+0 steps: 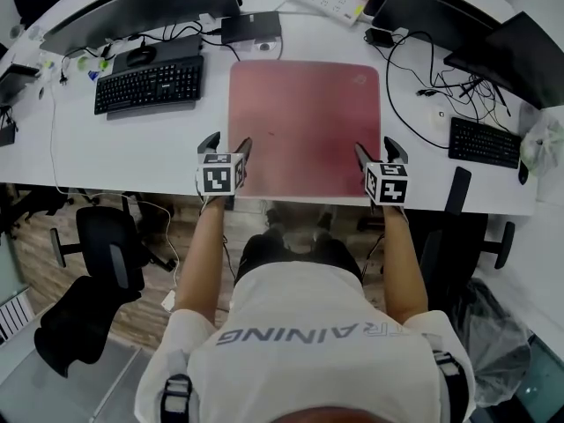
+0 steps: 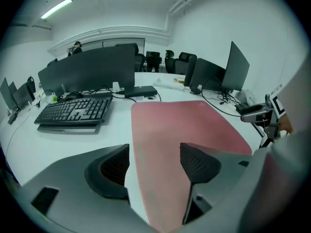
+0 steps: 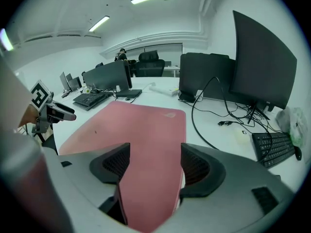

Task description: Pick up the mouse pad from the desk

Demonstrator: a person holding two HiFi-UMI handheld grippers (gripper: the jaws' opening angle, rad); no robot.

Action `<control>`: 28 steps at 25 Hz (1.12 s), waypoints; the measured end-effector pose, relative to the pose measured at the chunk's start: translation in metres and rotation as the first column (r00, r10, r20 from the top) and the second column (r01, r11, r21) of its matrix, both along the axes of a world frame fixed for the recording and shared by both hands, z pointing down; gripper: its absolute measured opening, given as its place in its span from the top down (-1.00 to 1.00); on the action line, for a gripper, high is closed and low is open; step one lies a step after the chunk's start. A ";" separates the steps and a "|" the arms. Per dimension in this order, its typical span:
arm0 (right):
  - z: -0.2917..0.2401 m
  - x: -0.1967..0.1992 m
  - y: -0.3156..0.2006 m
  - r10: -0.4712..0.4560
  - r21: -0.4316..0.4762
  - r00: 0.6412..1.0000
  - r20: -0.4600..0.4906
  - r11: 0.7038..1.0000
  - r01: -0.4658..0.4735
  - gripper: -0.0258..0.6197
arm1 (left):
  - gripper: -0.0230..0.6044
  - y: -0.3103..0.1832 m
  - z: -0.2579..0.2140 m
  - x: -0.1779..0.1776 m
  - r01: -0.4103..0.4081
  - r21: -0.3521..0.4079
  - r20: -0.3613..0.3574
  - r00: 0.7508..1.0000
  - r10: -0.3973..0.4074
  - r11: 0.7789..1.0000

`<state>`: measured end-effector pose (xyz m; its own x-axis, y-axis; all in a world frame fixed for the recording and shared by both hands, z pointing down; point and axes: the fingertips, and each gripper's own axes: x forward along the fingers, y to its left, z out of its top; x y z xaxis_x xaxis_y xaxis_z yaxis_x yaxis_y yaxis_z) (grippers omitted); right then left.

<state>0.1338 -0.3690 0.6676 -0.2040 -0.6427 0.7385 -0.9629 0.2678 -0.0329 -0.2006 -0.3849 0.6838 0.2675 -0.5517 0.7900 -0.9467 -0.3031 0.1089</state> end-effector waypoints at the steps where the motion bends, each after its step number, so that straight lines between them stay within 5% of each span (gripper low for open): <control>1: 0.007 0.001 -0.002 0.001 -0.011 1.000 -0.004 1.000 -0.001 -0.10 | -0.11 -0.001 0.009 0.001 -0.001 -0.018 0.005 1.000 0.001 1.000; 12: 0.077 0.018 -0.013 0.067 -0.131 0.997 -0.036 0.989 -0.071 -0.30 | -0.19 -0.002 0.072 0.007 0.001 -0.179 0.068 0.998 0.012 0.984; 28: 0.095 0.024 -0.006 0.154 -0.148 0.988 -0.002 0.977 -0.152 -0.26 | -0.29 0.002 0.079 0.006 0.042 -0.221 0.070 0.997 -0.027 0.974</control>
